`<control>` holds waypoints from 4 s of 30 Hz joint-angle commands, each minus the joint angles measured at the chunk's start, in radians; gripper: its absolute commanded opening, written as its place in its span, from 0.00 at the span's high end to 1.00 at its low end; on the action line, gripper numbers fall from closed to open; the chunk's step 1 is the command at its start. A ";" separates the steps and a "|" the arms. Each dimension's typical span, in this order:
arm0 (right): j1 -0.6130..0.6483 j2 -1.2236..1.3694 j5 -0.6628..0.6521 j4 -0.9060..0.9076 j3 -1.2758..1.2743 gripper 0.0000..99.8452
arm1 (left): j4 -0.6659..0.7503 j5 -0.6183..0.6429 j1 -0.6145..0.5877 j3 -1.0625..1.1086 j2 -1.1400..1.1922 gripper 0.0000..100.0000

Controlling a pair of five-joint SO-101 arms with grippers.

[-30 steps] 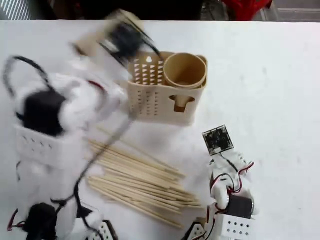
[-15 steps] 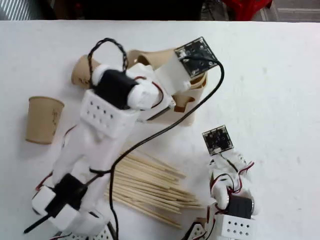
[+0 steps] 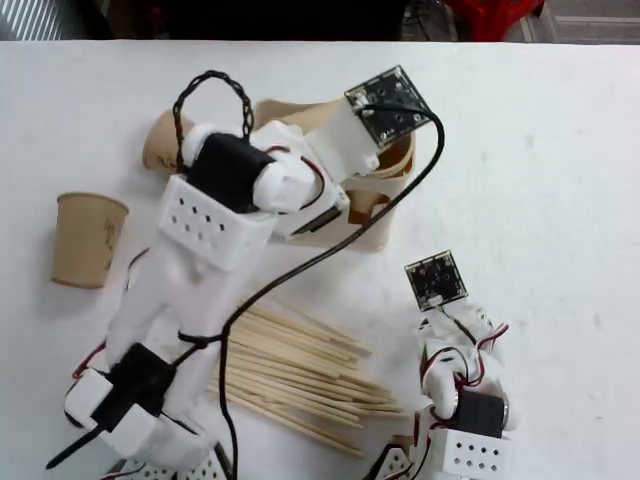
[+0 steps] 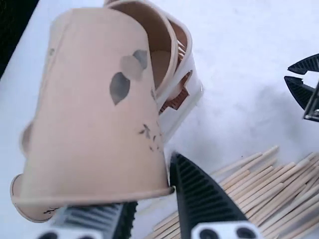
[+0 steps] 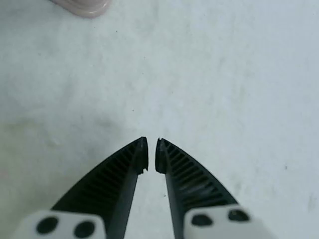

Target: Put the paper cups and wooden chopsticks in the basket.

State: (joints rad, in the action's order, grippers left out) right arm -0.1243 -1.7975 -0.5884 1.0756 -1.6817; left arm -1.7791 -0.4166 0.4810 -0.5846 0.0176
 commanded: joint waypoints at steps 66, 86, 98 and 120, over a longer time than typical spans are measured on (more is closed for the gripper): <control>0.001 -0.005 0.008 -0.027 -0.005 0.96 | 0.068 0.118 -0.777 -0.345 0.142 0.90; 0.001 -0.005 0.008 -0.027 -0.008 0.96 | 0.505 0.427 -0.760 -0.419 0.750 0.67; 0.033 -0.005 0.008 -0.024 -0.008 0.96 | 0.336 0.569 -0.745 -0.724 1.044 0.67; 0.031 -0.005 0.008 -0.025 -0.008 0.96 | 0.035 0.493 -0.680 -0.736 1.044 0.98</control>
State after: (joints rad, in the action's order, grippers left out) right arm -0.0997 -1.7975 -0.5884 1.0756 -1.6817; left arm -1.7116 0.1250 -0.2186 -1.3027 1.1086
